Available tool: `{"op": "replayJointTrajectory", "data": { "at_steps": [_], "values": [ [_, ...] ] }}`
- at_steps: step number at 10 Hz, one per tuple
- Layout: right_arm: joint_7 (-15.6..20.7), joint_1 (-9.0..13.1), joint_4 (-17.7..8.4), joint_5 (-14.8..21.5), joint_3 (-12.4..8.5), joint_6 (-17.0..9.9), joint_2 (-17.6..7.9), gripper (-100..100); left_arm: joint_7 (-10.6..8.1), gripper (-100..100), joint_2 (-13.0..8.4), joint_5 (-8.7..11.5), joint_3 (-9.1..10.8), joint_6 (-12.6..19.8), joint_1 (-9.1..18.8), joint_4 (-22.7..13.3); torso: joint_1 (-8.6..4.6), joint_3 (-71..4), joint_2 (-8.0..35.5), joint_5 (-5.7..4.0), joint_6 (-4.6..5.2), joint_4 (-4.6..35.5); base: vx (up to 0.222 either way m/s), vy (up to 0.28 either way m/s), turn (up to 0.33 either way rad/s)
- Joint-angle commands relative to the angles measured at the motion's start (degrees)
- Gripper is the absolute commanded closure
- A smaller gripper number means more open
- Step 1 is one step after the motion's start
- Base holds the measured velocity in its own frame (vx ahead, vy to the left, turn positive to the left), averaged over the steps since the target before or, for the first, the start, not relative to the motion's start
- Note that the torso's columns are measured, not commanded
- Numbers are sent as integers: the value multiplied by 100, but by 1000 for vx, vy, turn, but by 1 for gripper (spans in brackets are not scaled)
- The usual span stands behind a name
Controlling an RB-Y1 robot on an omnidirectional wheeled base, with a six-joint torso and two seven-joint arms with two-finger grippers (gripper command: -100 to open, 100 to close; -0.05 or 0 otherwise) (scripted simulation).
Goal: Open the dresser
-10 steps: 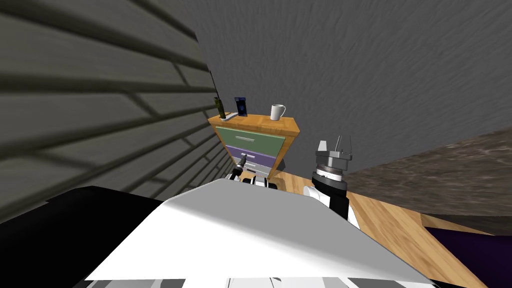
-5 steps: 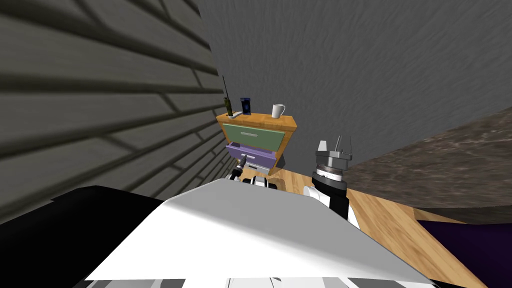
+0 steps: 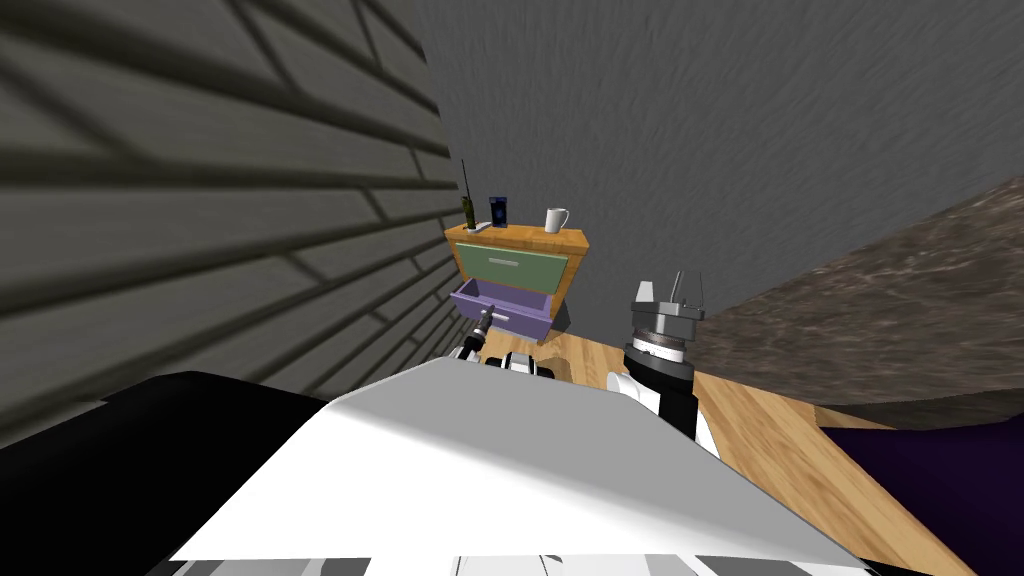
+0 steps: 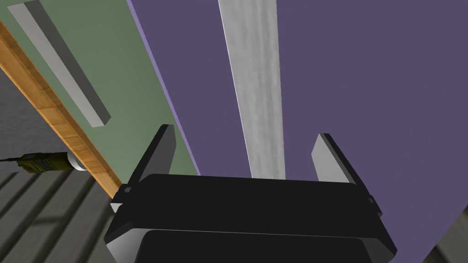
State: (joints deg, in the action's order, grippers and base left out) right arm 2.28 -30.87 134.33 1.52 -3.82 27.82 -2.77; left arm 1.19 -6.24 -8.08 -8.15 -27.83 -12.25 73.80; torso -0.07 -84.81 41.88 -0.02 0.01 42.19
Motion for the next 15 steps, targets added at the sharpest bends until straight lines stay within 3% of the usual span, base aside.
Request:
{"op": "replayJointTrajectory", "data": {
  "at_steps": [1,6,8,9,10,15],
  "values": [
    [0,-1,0,0,0,0,0,0,-61,-100,-43,7,-12,358,75,289,3,-1,0,0,2,2,-18,-2,-11],
    [0,0,0,0,0,0,0,0,-195,-100,-140,28,-24,1082,285,824,3,33,62,-5,-4,26,-50,1,-9],
    [0,0,0,0,0,0,0,0,-222,-100,-160,32,-26,1227,327,931,-8,38,71,-15,-4,41,-32,0,-1],
    [0,0,0,0,0,0,0,0,-204,-100,-142,29,-34,1156,260,797,-10,40,77,-20,-6,51,-8,2,-5],
    [0,0,0,0,0,0,0,0,-210,0,-145,29,-37,1185,252,799,-8,40,73,-14,-5,40,0,0,0],
    [0,-1,0,0,0,0,0,0,-212,0,-147,30,-39,1214,224,762,5,25,45,0,-1,14,0,0,0]
  ]
}}
